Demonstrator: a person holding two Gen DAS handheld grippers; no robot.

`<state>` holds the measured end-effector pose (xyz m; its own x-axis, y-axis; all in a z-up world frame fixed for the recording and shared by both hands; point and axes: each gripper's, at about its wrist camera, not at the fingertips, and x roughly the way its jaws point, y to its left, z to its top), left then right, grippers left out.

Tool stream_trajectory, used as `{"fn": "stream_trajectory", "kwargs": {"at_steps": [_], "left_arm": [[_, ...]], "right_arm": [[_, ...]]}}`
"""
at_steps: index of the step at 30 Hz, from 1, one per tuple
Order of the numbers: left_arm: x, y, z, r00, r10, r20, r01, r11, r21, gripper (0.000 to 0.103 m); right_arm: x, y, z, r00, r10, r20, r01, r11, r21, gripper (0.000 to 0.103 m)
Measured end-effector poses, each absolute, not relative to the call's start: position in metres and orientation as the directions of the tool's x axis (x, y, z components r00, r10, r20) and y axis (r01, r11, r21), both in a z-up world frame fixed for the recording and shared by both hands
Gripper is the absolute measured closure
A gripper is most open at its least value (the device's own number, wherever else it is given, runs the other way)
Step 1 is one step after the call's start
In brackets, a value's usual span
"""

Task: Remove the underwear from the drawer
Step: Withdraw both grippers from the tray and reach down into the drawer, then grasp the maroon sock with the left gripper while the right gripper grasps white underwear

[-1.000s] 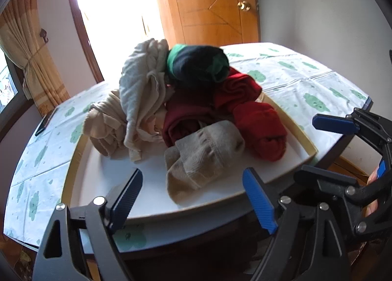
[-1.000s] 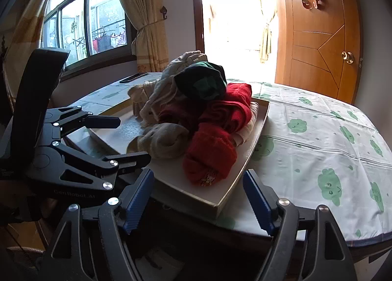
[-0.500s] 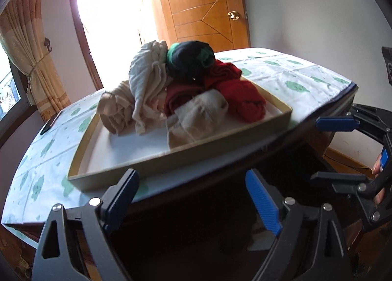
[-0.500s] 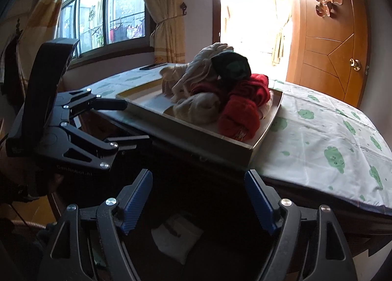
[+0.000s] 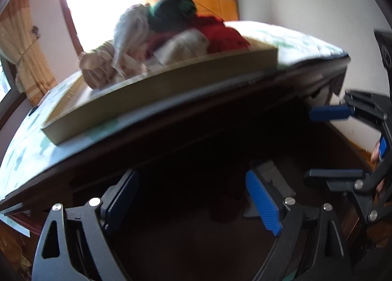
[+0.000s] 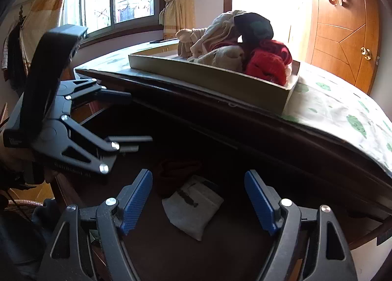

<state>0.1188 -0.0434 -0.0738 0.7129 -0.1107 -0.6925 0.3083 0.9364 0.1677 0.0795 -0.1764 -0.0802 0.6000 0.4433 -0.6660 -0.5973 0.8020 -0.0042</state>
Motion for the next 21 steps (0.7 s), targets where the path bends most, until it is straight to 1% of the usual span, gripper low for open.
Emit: {"fn": "stream_trajectory", "kwargs": {"at_steps": [3,6,12,15,18,21], "left_arm": [[0.119,-0.054,-0.087,0.673,-0.102,-0.732,0.359,0.911,0.203,0.013],[0.118,-0.064,-0.093,0.656,-0.095,-0.749,0.398,0.887,0.236,0.013],[0.128,-0.081,-0.107,0.567,-0.105,-0.817,0.502,0.831,0.242,0.013],[0.137,-0.087,-0.113,0.529,-0.106,-0.842,0.531,0.816,0.23,0.013],[0.148,-0.09,-0.116,0.484,-0.128,-0.866,0.551,0.813,0.188,0.013],[0.158,-0.091,-0.119,0.462,-0.118,-0.879,0.549,0.816,0.179,0.015]], "right_arm": [[0.078,-0.176,-0.085,0.597,0.44,-0.671,-0.594,0.804,0.0,0.024],[0.076,-0.18,-0.087,0.598,0.444,-0.667,-0.584,0.811,0.016,0.024],[0.083,-0.189,-0.088,0.594,0.449,-0.668,-0.561,0.826,0.057,0.023],[0.086,-0.193,-0.089,0.586,0.456,-0.67,-0.548,0.832,0.087,0.023],[0.09,-0.197,-0.091,0.568,0.461,-0.682,-0.534,0.836,0.121,0.023],[0.095,-0.2,-0.093,0.551,0.466,-0.692,-0.521,0.84,0.152,0.023]]}}
